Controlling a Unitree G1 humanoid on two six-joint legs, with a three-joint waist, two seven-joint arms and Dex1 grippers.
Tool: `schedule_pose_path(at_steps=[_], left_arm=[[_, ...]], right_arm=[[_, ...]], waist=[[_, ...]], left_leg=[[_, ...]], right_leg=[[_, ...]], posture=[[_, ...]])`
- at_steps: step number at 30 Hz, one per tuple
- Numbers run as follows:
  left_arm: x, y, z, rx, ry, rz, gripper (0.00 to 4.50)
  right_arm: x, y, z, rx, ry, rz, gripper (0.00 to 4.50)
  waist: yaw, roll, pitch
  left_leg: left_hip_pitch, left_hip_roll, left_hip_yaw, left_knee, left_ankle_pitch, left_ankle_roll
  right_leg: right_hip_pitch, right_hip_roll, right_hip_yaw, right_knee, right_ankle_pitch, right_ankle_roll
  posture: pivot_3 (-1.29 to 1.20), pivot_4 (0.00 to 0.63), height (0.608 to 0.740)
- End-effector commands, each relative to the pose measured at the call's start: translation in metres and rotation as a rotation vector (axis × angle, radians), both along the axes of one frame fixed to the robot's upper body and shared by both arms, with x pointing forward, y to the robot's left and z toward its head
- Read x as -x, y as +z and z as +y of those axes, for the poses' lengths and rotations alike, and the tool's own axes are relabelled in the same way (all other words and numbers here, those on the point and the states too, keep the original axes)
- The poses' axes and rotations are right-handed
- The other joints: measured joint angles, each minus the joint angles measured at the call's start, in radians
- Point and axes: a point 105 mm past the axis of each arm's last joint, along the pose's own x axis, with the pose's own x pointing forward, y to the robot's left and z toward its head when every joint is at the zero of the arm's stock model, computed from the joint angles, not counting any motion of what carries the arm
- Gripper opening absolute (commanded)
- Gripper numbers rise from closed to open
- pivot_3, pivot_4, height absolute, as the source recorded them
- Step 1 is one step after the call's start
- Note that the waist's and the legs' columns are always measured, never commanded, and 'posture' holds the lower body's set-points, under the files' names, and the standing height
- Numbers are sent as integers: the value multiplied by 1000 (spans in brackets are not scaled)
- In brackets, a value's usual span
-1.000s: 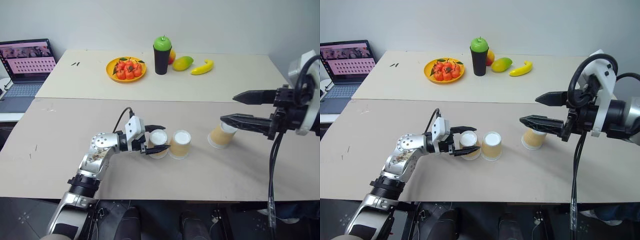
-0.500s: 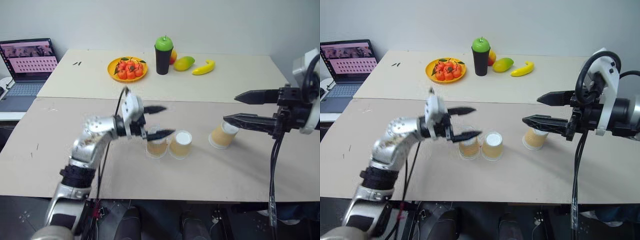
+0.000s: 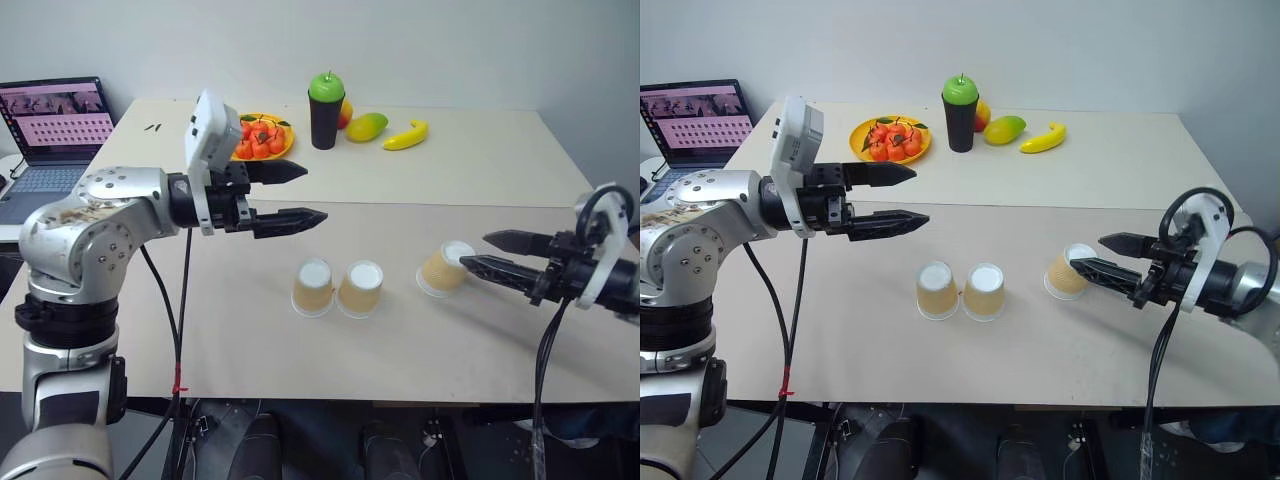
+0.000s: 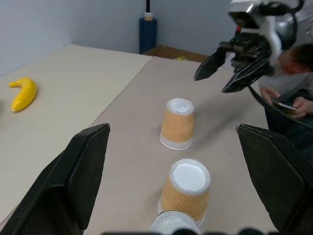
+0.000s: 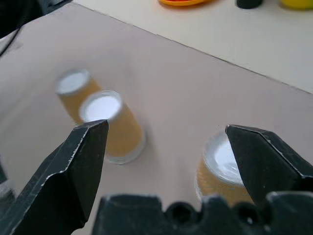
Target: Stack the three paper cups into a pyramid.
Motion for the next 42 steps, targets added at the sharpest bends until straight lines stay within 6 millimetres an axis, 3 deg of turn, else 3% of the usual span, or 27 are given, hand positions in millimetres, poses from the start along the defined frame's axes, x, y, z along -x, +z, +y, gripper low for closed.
schedule_pose_path(at_steps=[1, 13, 30, 36, 39, 42], left_arm=[[18, 2, 5, -36, -33, -6, 4412], [17, -7, 10, -112, 6, -38, 4412], [22, -11, 13, -148, 22, -10, 4412], [21, -12, 14, -142, 35, -13, 4500], [21, -13, 15, -140, 40, -10, 4500], [20, -15, 17, -141, 47, -3, 4500]], right_arm=[[-10, -1, -10, 70, -48, -102, 4500], [-27, -37, -20, 63, -84, -74, 4500], [-63, -48, -6, 66, -30, -66, 4500], [-68, -45, -2, 56, -23, -80, 2776], [-69, -40, -4, 65, -29, -92, 2656], [-68, -22, 1, 83, -13, -128, 2656]], waist=[[-3, 0, 0], [-7, 0, 0], [-14, 0, 0], [-14, 0, 0], [-15, 0, 0], [-17, 0, 0]], left_leg=[[0, 0, 0, 0, 0, 0], [0, 0, 0, 0, 0, 0], [1, 0, 0, 0, 0, 0], [1, 0, 0, -1, 0, 0], [1, 0, 0, -1, 0, 0], [1, 0, 0, 0, 0, 0]], right_leg=[[0, 0, 0, 0, 0, 0], [0, 0, 0, 0, 0, 0], [0, 0, 0, 1, 0, 0], [0, 0, 0, 1, 0, 0], [0, 0, 0, 1, 0, 0], [0, 0, 0, 1, 0, 0]], posture=[[0, 150, 735], [0, 150, 735], [0, 150, 735], [0, 150, 735], [0, 150, 735], [0, 150, 735]])
